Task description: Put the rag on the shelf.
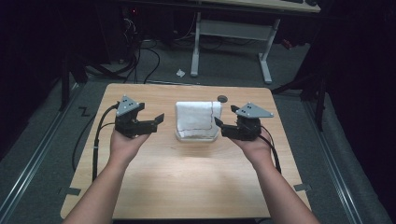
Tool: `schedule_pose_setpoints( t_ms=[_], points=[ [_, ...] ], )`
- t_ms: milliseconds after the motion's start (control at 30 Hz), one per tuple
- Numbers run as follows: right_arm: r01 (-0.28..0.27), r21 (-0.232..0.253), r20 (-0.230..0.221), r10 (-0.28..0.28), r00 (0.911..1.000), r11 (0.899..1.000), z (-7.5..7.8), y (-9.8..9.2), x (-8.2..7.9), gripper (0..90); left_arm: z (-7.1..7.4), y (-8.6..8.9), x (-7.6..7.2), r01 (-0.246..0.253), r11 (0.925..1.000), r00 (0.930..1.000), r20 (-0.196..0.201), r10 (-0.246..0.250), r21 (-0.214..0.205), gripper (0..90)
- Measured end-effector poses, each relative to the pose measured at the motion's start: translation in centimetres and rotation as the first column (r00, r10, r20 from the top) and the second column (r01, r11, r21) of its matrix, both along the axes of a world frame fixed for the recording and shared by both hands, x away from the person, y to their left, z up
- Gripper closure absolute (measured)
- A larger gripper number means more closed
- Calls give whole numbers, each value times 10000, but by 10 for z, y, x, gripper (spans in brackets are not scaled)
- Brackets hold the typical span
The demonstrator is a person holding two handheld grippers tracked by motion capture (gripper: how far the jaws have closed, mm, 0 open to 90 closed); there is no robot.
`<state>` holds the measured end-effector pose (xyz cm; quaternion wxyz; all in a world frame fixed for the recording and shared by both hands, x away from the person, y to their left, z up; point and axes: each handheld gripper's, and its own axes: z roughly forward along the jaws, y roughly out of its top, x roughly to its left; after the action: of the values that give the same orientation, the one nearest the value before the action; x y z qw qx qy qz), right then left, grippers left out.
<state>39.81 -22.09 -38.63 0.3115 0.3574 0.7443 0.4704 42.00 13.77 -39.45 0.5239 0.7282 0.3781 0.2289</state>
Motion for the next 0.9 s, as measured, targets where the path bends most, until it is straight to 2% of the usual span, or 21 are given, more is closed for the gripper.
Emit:
schedule_pose_setpoints(
  t_ms=[233,367,467,533,667,700,733,767,800,833,900],
  points=[
    [225,-129,-448,-230,9987,9997,-35,-10,-15,264,-40,1,-13,382,9986,9966,-741,-355,356,150],
    [291,-262,-800,-311,9963,9992,-57,-15,-23,263,-71,0,-23,713,9951,9875,-1452,-609,680,150],
    [271,-276,-1172,-301,9927,9993,-77,-18,-32,260,-93,1,-36,1013,9899,9794,-1848,-818,987,151],
    [210,-154,-1447,-230,9892,9997,-93,-21,-40,260,-104,2,-47,1110,9880,9767,-1957,-884,1073,160],
    [173,-302,-1806,-224,9833,9994,-120,-25,-58,256,-128,6,-73,1385,9788,9674,-2323,-1011,1510,165],
    [150,-374,-1889,-219,9818,9992,-127,-26,-62,251,-132,7,-78,1474,9741,9640,-2452,-1027,1716,163],
    [90,-567,-2001,-202,9796,9984,-134,-27,-66,245,-135,8,-83,1615,9652,9594,-2618,-1047,2058,163],
    [-4,-918,-2195,-199,9754,9958,-140,-28,-70,241,-136,8,-84,1644,9592,9591,-2646,-1009,2300,162],
    [-78,-1150,-2218,-180,9749,9933,-144,-29,-72,241,-136,8,-86,1592,9556,9616,-2579,-933,2479,161],
    [-140,-1345,-2307,-176,9729,9908,-148,-30,-74,241,-137,9,-86,1538,9571,9620,-2582,-883,2457,161],
    [-272,-1369,-2887,-136,9573,9902,-153,-31,-74,252,-139,12,-83,1448,9651,9583,-2739,-819,2181,164]
  ],
)
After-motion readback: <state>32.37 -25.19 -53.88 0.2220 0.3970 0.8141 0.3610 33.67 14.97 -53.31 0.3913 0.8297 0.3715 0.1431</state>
